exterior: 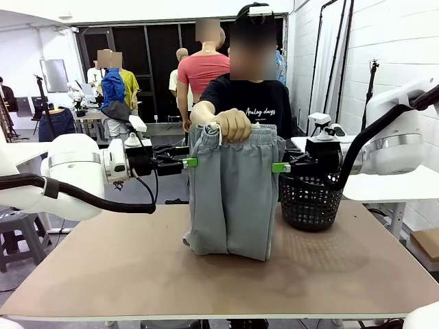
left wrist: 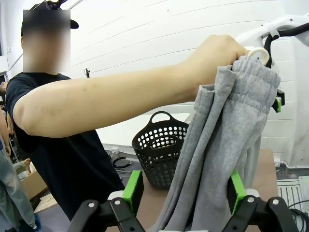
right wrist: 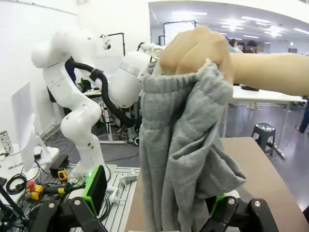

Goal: Fold the training pants.
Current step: Release the ends of the Training pants and then grab the overlapped ends.

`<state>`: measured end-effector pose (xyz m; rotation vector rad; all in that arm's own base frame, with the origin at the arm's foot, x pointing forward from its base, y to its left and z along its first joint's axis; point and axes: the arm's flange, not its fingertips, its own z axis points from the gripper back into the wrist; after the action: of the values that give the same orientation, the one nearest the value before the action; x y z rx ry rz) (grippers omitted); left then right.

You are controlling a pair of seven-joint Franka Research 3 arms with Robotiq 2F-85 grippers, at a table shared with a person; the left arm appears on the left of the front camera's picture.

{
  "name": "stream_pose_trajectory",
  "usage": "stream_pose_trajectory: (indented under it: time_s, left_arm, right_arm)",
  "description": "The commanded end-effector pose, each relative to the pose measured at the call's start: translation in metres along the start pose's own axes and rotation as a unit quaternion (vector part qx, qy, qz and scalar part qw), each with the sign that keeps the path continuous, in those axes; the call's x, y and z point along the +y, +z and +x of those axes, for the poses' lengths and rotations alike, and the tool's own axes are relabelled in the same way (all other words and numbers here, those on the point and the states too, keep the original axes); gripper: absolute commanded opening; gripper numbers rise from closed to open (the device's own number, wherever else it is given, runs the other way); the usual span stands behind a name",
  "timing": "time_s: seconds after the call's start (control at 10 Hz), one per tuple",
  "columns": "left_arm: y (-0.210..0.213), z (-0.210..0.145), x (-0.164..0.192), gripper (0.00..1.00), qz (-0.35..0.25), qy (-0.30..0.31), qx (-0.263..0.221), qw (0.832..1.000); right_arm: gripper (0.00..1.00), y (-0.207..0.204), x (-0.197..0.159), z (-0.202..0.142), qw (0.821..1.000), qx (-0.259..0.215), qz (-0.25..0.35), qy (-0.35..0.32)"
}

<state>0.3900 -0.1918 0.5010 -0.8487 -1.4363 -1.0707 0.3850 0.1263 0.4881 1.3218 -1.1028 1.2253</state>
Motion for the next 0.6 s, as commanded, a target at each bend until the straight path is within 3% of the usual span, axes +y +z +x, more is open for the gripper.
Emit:
stream_pose_trajectory:
  time_s: [0.0,0.5]
  left_arm:
    - [0.002,-0.006,0.000,0.89,0.028,-0.013,-0.014,0.999]
    - [0.003,-0.006,-0.001,0.89,0.005,-0.006,-0.016,1.000]
  right_arm:
    - [1.00,-0.001,-0.004,-0.001,1.000,0.009,0.006,0.010]
    - [1.00,-0.018,-0.011,-0.014,0.998,-0.008,-0.030,0.053]
